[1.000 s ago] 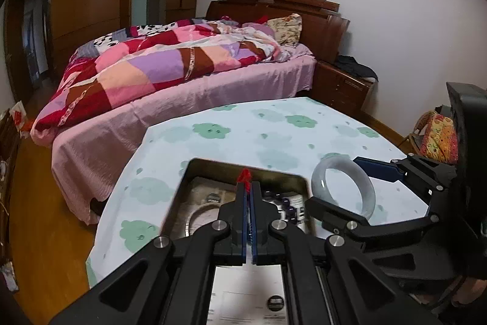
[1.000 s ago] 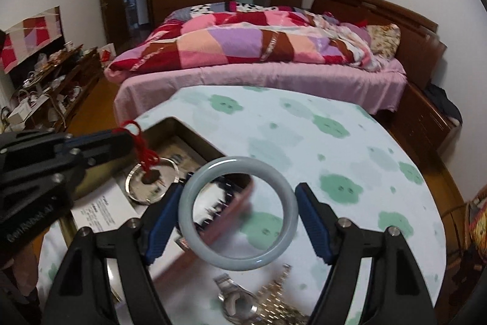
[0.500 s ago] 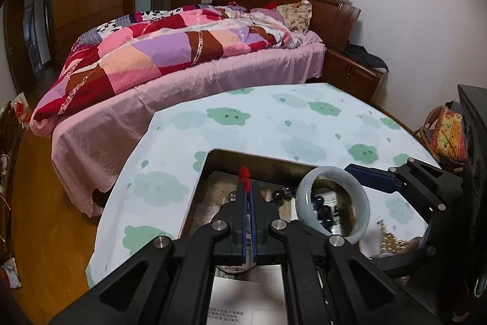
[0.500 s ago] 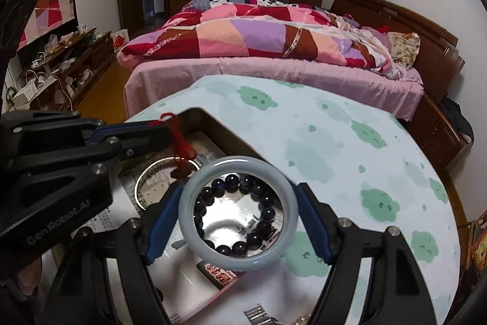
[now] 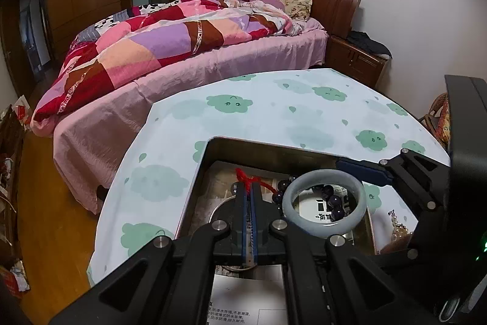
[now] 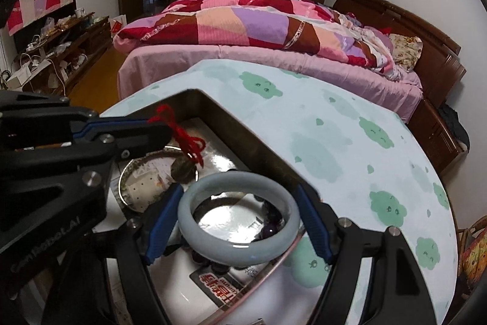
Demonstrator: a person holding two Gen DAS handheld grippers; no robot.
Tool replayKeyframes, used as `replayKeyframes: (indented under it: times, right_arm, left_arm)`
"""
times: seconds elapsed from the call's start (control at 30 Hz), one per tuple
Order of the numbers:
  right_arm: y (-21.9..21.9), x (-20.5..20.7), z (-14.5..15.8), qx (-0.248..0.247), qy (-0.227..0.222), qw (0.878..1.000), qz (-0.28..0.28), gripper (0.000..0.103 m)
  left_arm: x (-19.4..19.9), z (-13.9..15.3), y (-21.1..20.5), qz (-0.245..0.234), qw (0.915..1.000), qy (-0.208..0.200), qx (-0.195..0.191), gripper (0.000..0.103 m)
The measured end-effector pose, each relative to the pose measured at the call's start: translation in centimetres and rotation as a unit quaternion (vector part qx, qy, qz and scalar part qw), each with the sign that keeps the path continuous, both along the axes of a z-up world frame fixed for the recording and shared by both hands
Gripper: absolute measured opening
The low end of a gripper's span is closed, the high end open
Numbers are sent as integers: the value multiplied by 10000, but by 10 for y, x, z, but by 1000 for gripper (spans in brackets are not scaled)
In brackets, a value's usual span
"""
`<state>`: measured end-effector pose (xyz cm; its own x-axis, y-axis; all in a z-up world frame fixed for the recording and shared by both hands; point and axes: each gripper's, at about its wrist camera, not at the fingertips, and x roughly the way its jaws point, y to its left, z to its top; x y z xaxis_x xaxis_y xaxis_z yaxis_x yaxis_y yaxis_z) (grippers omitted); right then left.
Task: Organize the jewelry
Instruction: 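Release the red tassel into the tin with the left tool while the right tool lowers the jade bangle in, then grasp the silver watch with the left tool while the right tool grasps the grey bead bracelet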
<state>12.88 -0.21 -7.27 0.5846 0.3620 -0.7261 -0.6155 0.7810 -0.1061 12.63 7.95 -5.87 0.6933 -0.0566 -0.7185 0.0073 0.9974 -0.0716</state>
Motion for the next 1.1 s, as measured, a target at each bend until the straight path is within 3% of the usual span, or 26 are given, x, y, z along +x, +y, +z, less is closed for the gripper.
replayKeyframes:
  times: [0.17,0.23,0.3,0.37,0.63,0.8,1.1]
  right_arm:
    - [-3,0,2,62,11,10000,-29,78]
    - [-6,1,5,114,19,9999,-53,78]
    - [-9,-1,8,127,-7,9999,-63,79]
    - [-14,-4,11,131,-36,9999,-65,80]
    - [-46,-16,30,403,11,9991,-165,81]
    - [-92,-20,39,644,80,9965,-527,83]
    - [-163,-27,22,770,290,9883,-1284,83]
  left_arm:
    - [-1,0,-1,30,10000,34,42,6]
    - [-3,1,-1,58,10000,13,12,22]
    - [-7,4,0,135,9999,-83,20,58]
    - [-13,8,2,190,9995,-249,25,68]
    - [-30,22,-4,226,9988,-421,59,68]
    - [-46,25,-21,157,9986,-494,105,68]
    - [-70,12,-76,-331,9984,-371,269,68]
